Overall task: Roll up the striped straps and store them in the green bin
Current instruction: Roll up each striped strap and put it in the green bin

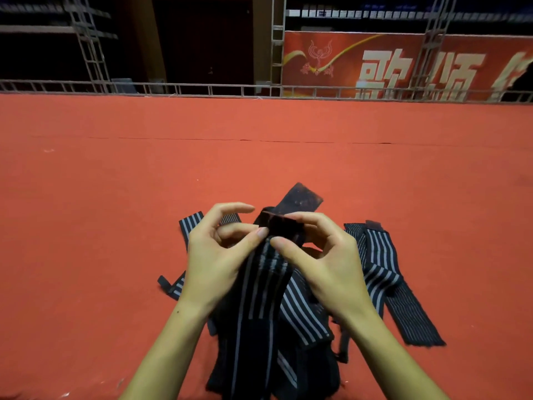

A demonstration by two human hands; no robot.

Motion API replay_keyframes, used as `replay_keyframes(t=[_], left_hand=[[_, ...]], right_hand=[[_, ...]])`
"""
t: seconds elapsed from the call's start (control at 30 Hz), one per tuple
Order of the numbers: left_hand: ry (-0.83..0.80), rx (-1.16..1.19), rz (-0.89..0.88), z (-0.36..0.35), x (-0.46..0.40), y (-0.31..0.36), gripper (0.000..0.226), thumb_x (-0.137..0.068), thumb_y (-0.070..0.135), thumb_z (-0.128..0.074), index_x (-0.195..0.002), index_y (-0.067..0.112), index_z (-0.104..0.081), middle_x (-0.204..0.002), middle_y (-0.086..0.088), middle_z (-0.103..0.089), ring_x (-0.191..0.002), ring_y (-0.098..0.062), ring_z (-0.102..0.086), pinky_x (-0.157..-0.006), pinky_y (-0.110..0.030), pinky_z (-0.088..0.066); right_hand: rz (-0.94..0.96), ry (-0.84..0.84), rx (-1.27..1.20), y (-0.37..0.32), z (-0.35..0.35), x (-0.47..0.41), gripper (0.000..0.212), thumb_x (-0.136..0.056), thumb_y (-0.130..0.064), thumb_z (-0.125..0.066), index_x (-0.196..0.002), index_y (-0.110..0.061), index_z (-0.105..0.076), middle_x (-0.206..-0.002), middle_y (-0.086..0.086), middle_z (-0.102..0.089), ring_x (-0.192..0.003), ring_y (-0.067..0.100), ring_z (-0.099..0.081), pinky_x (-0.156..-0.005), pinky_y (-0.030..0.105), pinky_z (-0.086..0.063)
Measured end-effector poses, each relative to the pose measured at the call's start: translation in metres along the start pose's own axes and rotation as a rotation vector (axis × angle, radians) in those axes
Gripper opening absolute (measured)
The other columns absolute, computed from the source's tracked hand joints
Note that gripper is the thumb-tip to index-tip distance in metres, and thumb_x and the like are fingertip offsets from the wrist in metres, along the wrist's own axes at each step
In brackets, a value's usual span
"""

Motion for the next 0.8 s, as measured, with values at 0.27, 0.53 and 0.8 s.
replay_keyframes(t=[0.27,0.53,0.8], left_hand=[[-0.103,-0.011,0.010,0.018,0.000,-0.023,0.075,-0.080,0.010,-0.089,-0.145,0.030,-0.057,-0.130,-0.004,-0.071,-0.099,-0.026,-0.079,-0.096,-0.035,-0.062],[-0.381,-0.382,0.100,0.030,0.008,-0.085,0.067,-0.093,0.009,-0.084,-0.147,0.039,-0.056,-0.125,0.009,-0.076,-0.120,-0.015,-0.073,-0.110,-0.046,-0.055],[-0.396,-0.609,0.076,0.027,0.010,-0.090,0.073,-0.079,0.037,-0.091,-0.140,0.056,-0.056,-0.122,0.031,-0.071,-0.119,0.006,-0.066,-0.108,-0.041,-0.053]], right_hand=[[0.084,0.049,-0.078,-0.015,0.010,-0.031,0.008,-0.094,-0.008,-0.080,-0.097,-0.014,-0.076,-0.092,0.005,-0.080,-0.089,0.024,-0.078,-0.078,0.040,-0.062],[0.137,0.095,-0.110,-0.029,0.025,-0.060,0.010,-0.094,-0.012,-0.081,-0.102,-0.011,-0.077,-0.094,0.010,-0.081,-0.087,0.022,-0.076,-0.079,0.034,-0.060],[0.211,0.122,-0.072,-0.042,0.040,-0.082,0.011,-0.094,-0.012,-0.081,-0.103,-0.013,-0.076,-0.095,0.007,-0.081,-0.086,0.016,-0.076,-0.078,0.027,-0.057]])
Point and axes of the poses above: each hand's wrist, its own x-axis away from the middle knuckle, its own z-axis out of the back of the hand, y = z × x, the point moved 4 cm from there along -x, towards the middle knuckle
